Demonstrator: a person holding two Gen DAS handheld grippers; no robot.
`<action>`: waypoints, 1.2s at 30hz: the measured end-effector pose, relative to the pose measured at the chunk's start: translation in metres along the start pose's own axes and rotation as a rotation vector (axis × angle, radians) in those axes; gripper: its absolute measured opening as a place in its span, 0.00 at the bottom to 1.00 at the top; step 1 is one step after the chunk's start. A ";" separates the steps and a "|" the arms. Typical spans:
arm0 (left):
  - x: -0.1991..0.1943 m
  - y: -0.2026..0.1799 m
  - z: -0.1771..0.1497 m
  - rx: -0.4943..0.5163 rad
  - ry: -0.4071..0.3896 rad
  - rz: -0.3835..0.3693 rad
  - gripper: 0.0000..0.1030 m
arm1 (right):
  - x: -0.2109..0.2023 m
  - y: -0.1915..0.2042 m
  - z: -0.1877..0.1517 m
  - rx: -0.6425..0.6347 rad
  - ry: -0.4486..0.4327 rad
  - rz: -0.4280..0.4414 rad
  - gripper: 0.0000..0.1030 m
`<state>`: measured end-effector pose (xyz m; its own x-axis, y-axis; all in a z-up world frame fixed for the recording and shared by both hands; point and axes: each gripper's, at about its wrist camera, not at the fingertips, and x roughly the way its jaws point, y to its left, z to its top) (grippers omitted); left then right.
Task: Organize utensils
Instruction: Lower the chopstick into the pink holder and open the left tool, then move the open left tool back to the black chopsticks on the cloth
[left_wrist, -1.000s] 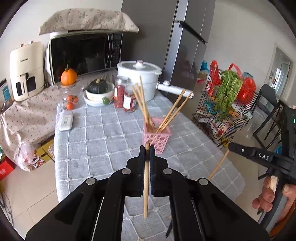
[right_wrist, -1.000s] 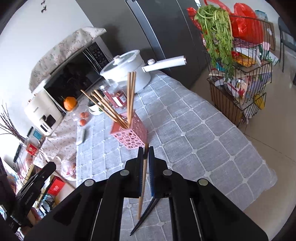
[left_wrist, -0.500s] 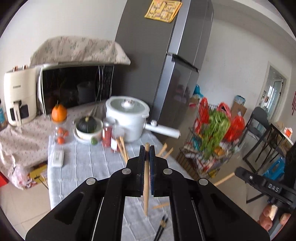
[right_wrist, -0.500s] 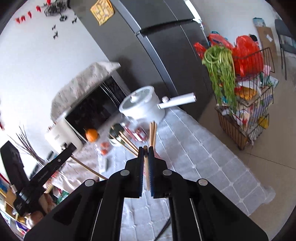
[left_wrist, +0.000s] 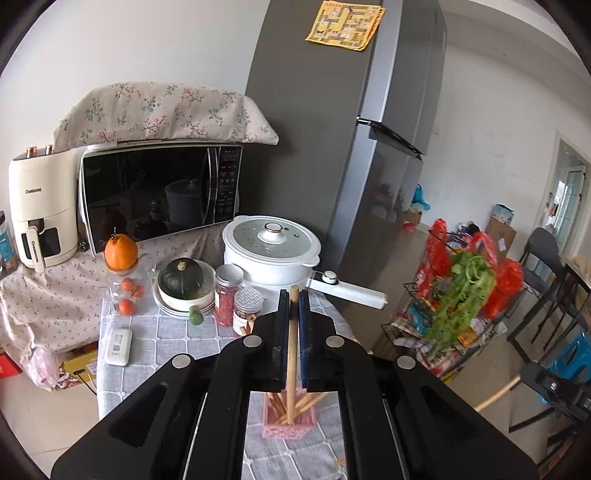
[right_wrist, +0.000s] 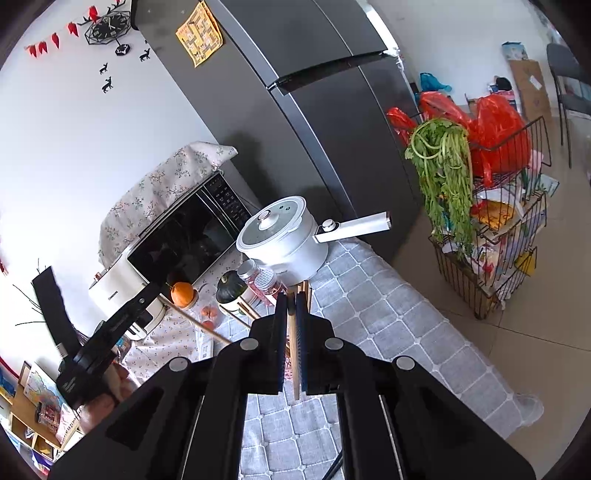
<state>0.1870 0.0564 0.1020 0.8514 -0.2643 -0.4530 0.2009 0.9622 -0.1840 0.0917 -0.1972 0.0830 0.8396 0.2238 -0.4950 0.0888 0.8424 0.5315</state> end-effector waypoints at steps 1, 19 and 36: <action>0.005 0.001 0.000 -0.001 0.005 0.006 0.04 | 0.003 0.000 0.001 0.000 0.000 -0.003 0.05; 0.005 0.052 -0.044 -0.153 0.066 0.010 0.27 | 0.057 0.018 0.015 0.027 0.008 -0.049 0.05; 0.010 0.063 -0.067 -0.139 0.118 0.045 0.30 | 0.140 0.035 0.009 -0.001 0.026 -0.133 0.26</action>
<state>0.1761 0.1102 0.0273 0.7936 -0.2353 -0.5611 0.0883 0.9570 -0.2764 0.2169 -0.1407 0.0383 0.8065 0.1227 -0.5783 0.1976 0.8661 0.4593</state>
